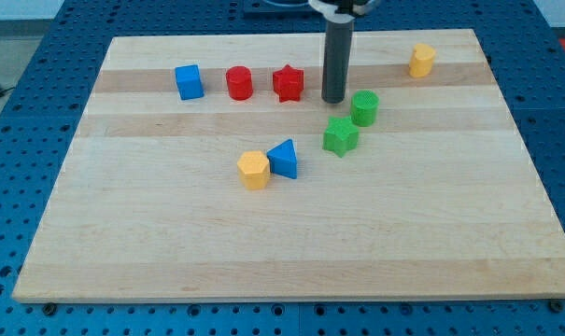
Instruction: Slide the green circle in between the yellow heart and the green star
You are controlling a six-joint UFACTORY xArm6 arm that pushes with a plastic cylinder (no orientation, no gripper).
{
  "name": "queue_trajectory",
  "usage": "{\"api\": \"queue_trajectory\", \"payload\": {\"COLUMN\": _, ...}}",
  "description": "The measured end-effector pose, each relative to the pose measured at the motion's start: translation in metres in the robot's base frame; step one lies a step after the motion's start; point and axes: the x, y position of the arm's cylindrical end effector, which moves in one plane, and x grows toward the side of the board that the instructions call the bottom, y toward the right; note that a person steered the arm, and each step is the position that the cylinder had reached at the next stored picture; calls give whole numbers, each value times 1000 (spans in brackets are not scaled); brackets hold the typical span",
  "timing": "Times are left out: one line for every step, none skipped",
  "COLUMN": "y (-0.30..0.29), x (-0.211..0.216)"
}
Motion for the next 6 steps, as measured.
{"api": "queue_trajectory", "payload": {"y": -13, "x": 8}}
{"api": "queue_trajectory", "payload": {"y": -15, "x": 29}}
{"api": "queue_trajectory", "payload": {"y": -4, "x": 47}}
{"api": "queue_trajectory", "payload": {"y": 33, "x": 46}}
{"api": "queue_trajectory", "payload": {"y": 48, "x": 41}}
{"api": "queue_trajectory", "payload": {"y": 49, "x": 32}}
